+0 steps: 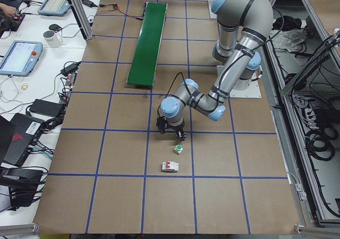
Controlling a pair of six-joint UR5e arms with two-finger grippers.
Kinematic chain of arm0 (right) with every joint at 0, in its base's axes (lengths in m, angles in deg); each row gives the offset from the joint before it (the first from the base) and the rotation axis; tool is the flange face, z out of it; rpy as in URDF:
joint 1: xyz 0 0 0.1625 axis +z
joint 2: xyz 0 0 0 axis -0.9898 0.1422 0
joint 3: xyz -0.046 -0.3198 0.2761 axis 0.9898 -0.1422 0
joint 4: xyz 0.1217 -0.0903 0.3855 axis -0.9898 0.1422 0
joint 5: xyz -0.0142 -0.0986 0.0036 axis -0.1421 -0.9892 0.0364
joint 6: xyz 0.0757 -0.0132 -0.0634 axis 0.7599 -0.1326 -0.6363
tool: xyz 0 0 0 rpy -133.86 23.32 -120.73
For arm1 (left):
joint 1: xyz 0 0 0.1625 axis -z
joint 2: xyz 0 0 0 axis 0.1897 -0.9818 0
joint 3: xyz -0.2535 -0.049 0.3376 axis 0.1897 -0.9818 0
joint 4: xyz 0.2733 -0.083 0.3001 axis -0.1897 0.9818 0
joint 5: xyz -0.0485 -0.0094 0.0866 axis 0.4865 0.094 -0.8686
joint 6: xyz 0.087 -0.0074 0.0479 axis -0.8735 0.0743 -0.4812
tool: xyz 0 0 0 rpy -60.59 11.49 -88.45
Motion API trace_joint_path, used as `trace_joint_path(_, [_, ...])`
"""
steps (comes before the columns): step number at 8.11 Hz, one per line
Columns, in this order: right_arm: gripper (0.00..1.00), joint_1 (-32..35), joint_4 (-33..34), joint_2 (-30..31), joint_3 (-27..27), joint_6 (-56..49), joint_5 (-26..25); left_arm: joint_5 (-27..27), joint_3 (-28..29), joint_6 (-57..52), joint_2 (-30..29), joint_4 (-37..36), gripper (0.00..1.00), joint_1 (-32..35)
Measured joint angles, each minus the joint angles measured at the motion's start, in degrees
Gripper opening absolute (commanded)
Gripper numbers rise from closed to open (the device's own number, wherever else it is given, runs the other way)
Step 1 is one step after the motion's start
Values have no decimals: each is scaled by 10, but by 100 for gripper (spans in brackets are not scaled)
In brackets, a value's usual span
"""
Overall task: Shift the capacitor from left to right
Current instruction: 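Lower the left gripper and grasp the dark capacitor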
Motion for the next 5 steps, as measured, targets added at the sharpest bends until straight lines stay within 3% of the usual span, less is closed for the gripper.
trace_joint_path(1, [100,0,0,0,1,0,0,0,0,0,-3,0,45,0])
trace_joint_path(2, [100,0,1,0,1,0,0,0,0,-1,-4,0,30,0])
trace_joint_path(3, [100,0,0,0,1,0,0,-1,0,-1,-4,0,8,0])
trace_joint_path(4, [100,0,0,0,2,0,0,-1,2,-1,-5,0,0,0])
trace_joint_path(5, [100,0,0,0,3,0,0,-1,3,-2,-5,0,0,0])
